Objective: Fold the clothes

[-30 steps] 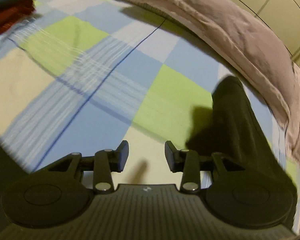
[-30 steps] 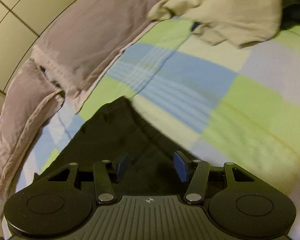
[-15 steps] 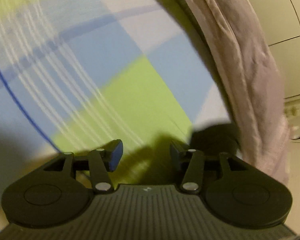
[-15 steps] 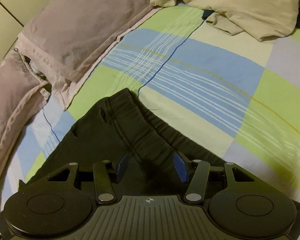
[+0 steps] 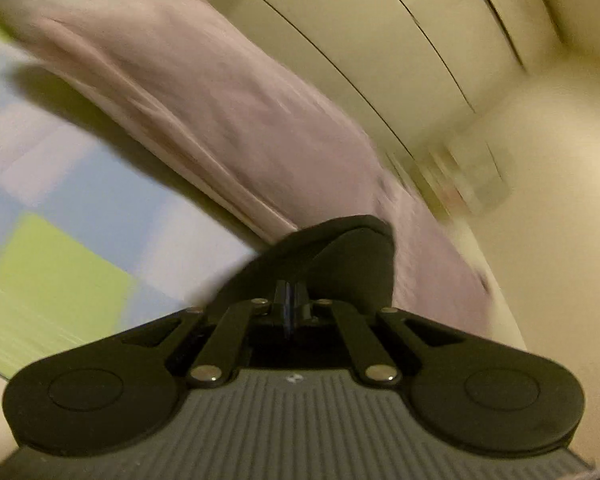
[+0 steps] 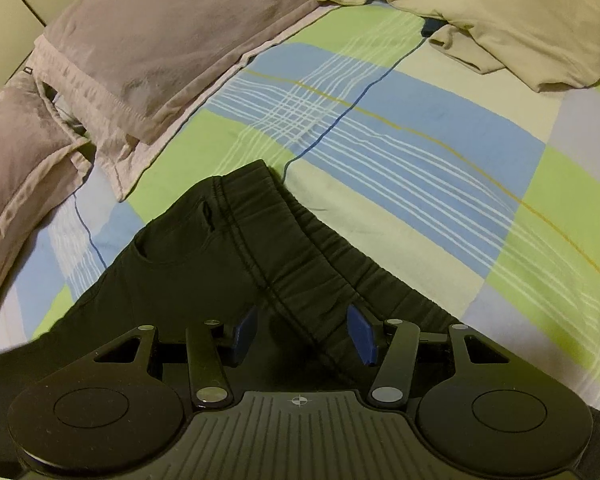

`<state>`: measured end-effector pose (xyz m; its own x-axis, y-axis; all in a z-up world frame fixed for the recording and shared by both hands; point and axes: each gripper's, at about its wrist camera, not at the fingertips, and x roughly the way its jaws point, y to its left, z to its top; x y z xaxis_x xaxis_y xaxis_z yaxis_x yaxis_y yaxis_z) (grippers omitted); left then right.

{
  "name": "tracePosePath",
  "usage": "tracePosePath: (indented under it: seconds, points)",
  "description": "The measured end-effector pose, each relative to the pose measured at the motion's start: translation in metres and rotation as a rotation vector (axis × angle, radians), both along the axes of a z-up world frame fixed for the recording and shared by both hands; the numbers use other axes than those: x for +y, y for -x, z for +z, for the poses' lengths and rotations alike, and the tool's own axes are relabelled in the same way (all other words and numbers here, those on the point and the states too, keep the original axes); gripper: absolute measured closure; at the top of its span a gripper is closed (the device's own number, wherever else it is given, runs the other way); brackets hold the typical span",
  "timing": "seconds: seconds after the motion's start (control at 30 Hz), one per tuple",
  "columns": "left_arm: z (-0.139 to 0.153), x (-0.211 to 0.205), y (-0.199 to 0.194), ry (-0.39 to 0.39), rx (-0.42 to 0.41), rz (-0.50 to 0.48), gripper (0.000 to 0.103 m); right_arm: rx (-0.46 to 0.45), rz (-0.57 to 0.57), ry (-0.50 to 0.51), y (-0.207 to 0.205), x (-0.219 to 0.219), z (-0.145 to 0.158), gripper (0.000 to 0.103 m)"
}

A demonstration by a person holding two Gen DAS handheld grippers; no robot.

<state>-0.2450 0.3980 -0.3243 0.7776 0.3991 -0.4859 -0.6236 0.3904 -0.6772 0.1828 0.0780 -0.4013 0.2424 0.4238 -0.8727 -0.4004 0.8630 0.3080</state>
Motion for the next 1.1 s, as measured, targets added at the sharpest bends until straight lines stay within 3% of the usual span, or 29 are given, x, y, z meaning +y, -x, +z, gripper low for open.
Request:
tracePosePath:
  seconds: [0.03,0.07,0.17,0.23,0.3,0.4,0.53,0.7,0.83,0.93,1.03,1.1]
  points:
    - [0.0,-0.002,-0.013,0.016,0.042,-0.068,0.095,-0.001,-0.006,-0.001,0.001,0.0,0.0,0.049]
    - [-0.008,-0.006,-0.017,0.017,0.124,-0.07,0.093,-0.001,-0.012,-0.002,0.001,0.0,-0.001,0.049]
    - [-0.05,-0.006,0.01,0.169,0.249,0.105,0.083,0.013,-0.031,-0.018,0.0,-0.001,0.0,0.049]
    - [-0.083,-0.002,0.05,0.359,0.169,0.258,0.073,0.026,-0.023,-0.034,-0.003,-0.004,0.0,0.049]
    - [-0.118,0.001,0.087,0.544,0.093,0.377,0.073,0.031,-0.021,-0.049,-0.004,-0.007,-0.001,0.049]
    - [-0.157,0.011,0.102,0.682,-0.07,0.396,0.069,0.028,-0.024,-0.071,-0.003,-0.011,-0.003,0.049]
    - [-0.163,0.013,0.095,0.716,-0.046,0.319,0.069,0.013,-0.016,-0.069,-0.001,-0.011,-0.005,0.049]
    - [-0.116,-0.005,0.058,0.461,0.053,0.133,0.071,0.004,-0.003,-0.061,0.001,-0.007,-0.005,0.043]
    - [-0.104,-0.042,-0.024,0.18,0.418,-0.231,0.071,-0.02,0.003,-0.045,0.005,-0.004,-0.005,0.042]
    - [-0.096,-0.089,-0.059,-0.157,0.674,-0.446,0.068,-0.033,0.01,-0.03,0.008,-0.001,-0.005,0.042]
    - [-0.082,-0.091,-0.057,-0.195,0.705,-0.489,0.068,-0.027,0.019,-0.032,0.007,-0.002,-0.004,0.042]
    - [-0.077,-0.067,-0.037,-0.06,0.587,-0.402,0.068,-0.021,0.023,-0.041,0.006,-0.004,-0.005,0.042]
